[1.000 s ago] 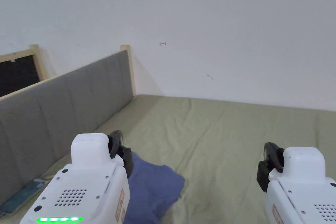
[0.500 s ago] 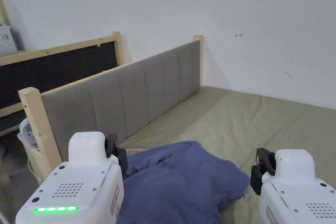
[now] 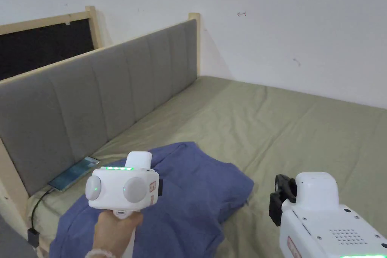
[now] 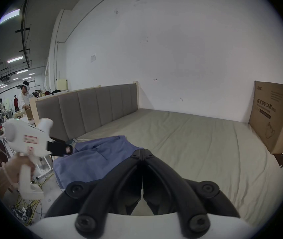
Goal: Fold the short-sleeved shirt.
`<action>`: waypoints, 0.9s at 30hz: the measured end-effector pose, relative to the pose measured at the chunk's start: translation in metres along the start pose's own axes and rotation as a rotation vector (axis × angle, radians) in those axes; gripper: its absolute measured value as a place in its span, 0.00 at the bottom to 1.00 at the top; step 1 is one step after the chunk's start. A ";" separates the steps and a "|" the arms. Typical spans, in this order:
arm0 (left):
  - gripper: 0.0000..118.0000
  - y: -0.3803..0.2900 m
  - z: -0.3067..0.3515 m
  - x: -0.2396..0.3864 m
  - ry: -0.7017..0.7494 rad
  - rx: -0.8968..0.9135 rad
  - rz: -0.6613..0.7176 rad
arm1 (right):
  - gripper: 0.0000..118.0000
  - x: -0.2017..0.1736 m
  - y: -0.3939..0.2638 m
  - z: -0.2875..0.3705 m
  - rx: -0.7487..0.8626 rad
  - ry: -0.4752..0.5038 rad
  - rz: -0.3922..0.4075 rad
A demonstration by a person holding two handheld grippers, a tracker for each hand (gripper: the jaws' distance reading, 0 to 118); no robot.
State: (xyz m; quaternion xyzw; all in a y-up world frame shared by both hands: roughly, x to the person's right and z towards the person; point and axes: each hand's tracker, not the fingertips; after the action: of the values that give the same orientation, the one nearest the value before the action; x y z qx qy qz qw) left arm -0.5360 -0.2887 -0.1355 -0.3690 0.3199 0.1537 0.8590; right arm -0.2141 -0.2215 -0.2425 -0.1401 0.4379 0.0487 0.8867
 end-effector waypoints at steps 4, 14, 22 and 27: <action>0.00 -0.012 -0.070 0.005 -0.036 -0.189 0.043 | 0.00 0.007 -0.011 -0.009 -0.043 -0.016 0.008; 0.88 0.002 -0.111 0.012 0.017 -0.238 0.080 | 0.00 0.021 -0.030 -0.026 -0.122 -0.044 -0.033; 0.89 0.008 -0.136 0.025 -0.036 -0.319 0.102 | 0.00 0.025 -0.039 -0.033 -0.164 -0.066 -0.008; 0.48 0.000 -0.138 0.031 0.020 -0.291 0.119 | 0.00 0.031 -0.044 -0.038 -0.194 -0.075 -0.007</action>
State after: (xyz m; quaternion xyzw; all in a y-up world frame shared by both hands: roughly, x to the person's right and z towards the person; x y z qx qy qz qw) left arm -0.5732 -0.3884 -0.2282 -0.4715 0.3240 0.2454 0.7826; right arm -0.2149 -0.2754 -0.2801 -0.2249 0.3972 0.0932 0.8848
